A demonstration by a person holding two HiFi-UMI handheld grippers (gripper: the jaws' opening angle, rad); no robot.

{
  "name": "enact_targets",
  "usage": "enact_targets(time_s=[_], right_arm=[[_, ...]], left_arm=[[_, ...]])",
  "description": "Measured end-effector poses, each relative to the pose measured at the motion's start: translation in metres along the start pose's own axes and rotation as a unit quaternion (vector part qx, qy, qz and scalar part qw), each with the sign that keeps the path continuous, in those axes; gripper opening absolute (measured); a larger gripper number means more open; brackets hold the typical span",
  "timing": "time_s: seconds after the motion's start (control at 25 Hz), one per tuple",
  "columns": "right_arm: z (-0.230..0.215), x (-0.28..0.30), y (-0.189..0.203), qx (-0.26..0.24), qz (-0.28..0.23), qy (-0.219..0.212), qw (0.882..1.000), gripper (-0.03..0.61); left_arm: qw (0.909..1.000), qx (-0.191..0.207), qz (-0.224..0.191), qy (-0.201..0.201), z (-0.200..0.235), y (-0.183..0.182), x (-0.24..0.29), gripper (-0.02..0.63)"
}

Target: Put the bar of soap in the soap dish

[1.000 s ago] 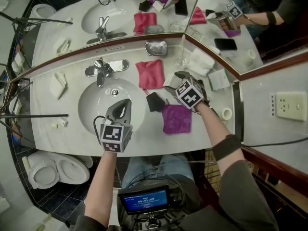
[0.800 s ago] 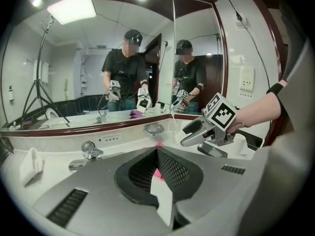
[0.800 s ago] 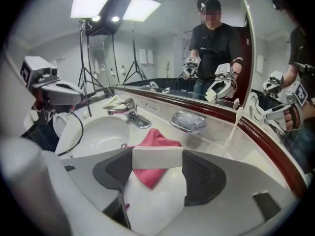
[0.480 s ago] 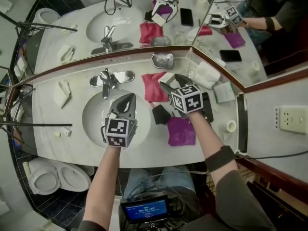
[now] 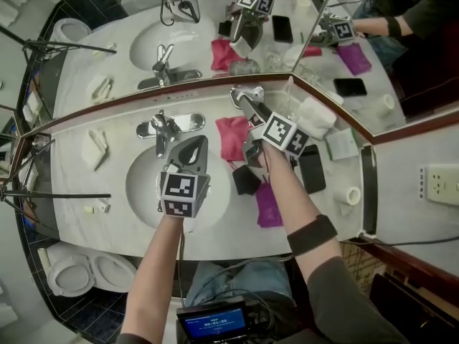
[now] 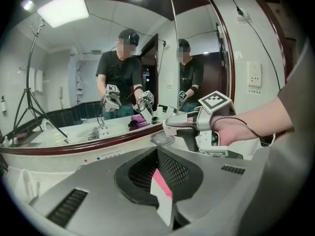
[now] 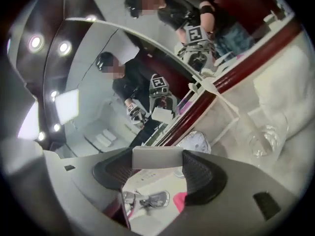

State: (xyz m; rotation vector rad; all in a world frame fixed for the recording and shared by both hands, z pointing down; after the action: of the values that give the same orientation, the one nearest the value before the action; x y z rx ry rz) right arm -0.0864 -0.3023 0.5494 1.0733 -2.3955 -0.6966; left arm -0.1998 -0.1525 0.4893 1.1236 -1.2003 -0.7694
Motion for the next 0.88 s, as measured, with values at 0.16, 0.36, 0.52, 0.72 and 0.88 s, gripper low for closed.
enact_targets(time_s=[0.16,0.36,0.52,0.72,0.88], right_arm=[[-0.013,0.012,0.0,0.086,-0.042,0.028,0.995,0.324],[-0.022,0.022,0.005,0.147,-0.061,0.056,0.986,0.327],[-0.03,0.026,0.009,0.185,-0.07,0.083,0.977,0.337],[-0.039,0.028,0.014,0.21,-0.071,0.11,0.969,0.337],[-0.038,0.028,0.013,0.218,-0.074,0.118,0.966,0.354]], left_arm=[[0.9999,0.009,0.001,0.005,0.003,0.001,0.003,0.0],[0.9999,0.012,0.002,0.006,0.005,0.004,0.003,0.0],[0.9999,0.01,0.002,0.004,0.005,0.003,0.0,0.0],[0.9999,0.01,0.0,-0.002,0.01,0.003,-0.007,0.0],[0.9999,0.009,0.001,-0.007,0.013,0.005,-0.011,0.0]])
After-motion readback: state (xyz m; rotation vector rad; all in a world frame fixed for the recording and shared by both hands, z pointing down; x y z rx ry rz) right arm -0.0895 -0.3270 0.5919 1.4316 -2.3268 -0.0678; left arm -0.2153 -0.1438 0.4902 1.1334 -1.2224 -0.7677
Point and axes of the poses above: the fingertips, and each gripper's own axes: x forward along the fingers, z to its left, y out of its underside, the point moved 3 cm from there along -x, backward along the fingers, and after that the axes turned 12 degrees about -z, right-handed, at the moved point
